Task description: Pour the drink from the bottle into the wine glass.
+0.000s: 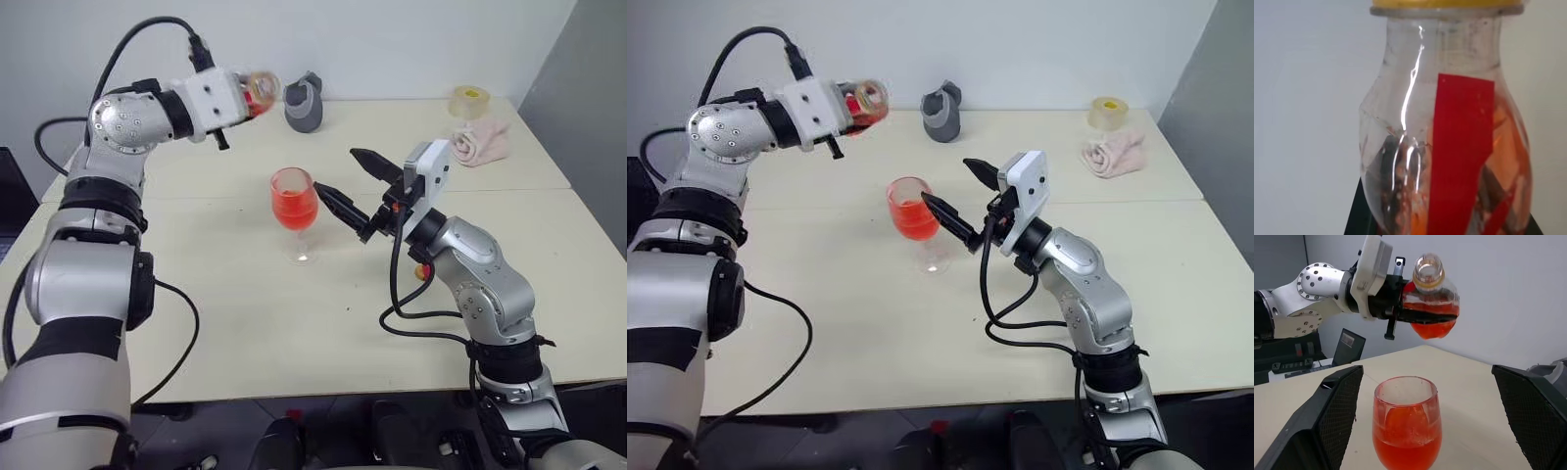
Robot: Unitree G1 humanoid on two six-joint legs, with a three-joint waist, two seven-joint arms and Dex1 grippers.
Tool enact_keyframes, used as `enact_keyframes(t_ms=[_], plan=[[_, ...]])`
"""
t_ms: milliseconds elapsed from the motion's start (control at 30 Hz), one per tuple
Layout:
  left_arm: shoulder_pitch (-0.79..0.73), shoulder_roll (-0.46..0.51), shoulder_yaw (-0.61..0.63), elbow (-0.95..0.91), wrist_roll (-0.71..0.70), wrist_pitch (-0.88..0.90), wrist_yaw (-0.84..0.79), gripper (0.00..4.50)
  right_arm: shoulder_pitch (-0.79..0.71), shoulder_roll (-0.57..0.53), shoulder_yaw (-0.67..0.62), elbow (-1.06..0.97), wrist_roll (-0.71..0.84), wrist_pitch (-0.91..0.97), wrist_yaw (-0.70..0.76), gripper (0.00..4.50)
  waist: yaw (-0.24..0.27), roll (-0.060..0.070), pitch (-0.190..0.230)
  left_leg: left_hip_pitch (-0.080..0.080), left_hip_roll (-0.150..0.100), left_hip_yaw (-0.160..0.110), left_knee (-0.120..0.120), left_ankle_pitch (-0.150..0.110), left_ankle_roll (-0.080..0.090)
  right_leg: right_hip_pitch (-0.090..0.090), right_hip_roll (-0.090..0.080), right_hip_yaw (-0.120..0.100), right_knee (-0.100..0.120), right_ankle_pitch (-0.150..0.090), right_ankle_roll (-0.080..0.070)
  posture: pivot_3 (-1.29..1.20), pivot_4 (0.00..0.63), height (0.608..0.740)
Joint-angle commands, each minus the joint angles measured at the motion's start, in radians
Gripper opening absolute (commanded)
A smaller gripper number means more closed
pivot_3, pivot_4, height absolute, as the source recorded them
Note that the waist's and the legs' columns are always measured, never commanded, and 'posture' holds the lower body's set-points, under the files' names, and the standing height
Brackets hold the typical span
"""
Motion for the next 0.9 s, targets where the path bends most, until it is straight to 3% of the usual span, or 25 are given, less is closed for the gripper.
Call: enact_keyframes(t_ms=[33,267,400,567,833,900], plan=[[0.076,0.009,0.113,-0.134,-0.124,0.19,0.047,1.0,0.001,-0.022,-0.009,-0.045,0.029,0.009,0.029,4.5,-0.003,0.0,0.0,0.0,0.0,-0.001,0.0,0.0,0.0,0.0,0.0,0.0,0.0,0.0,0.0,0.0,0.15,0.74],[0.471,-0.071,0.303,-0.637,-0.281,0.616,0.316,1.0,0.173,-0.19,0.052,-0.141,0.03,-0.024,0.211,4.5,-0.005,-0.001,-0.001,0.0,0.001,-0.007,0.001,0.0,0.0,0.0,-0.001,0.0,0.0,0.0,0.0,0.0,0.15,0.74],[0.669,-0.154,0.376,-0.806,-0.329,0.728,0.446,1.0,0.271,-0.254,0.088,-0.149,0.018,-0.107,0.318,4.5,0.008,-0.003,-0.002,0.0,0.0,-0.007,0.002,0.0,0.0,0.001,-0.002,0.0,0.0,0.0,0.0,0.0,0.15,0.74],[0.774,-0.227,0.411,-0.825,-0.372,0.728,0.499,1.0,0.332,-0.295,0.1,-0.092,-0.019,-0.212,0.406,4.5,0.021,-0.005,-0.004,0.0,0.0,-0.006,0.003,0.0,0.0,0.002,-0.002,0.0,0.0,0.0,0.0,0.0,0.15,0.74],[0.825,-0.287,0.407,-0.736,-0.377,0.629,0.51,1.0,0.318,-0.274,0.11,-0.057,-0.044,-0.232,0.396,4.5,0.041,-0.005,-0.004,0.001,-0.001,-0.005,0.005,0.0,0.0,0.003,-0.003,0.0,-0.001,0.0,0.0,0.0,0.15,0.74],[0.822,-0.292,0.41,-0.719,-0.379,0.615,0.519,1.72,0.313,-0.267,0.108,-0.055,-0.044,-0.227,0.387,4.5,0.042,-0.005,-0.004,0.001,-0.001,-0.005,0.005,0.0,0.0,0.003,-0.003,0.0,-0.001,0.0,0.0,0.0,0.15,0.74]])
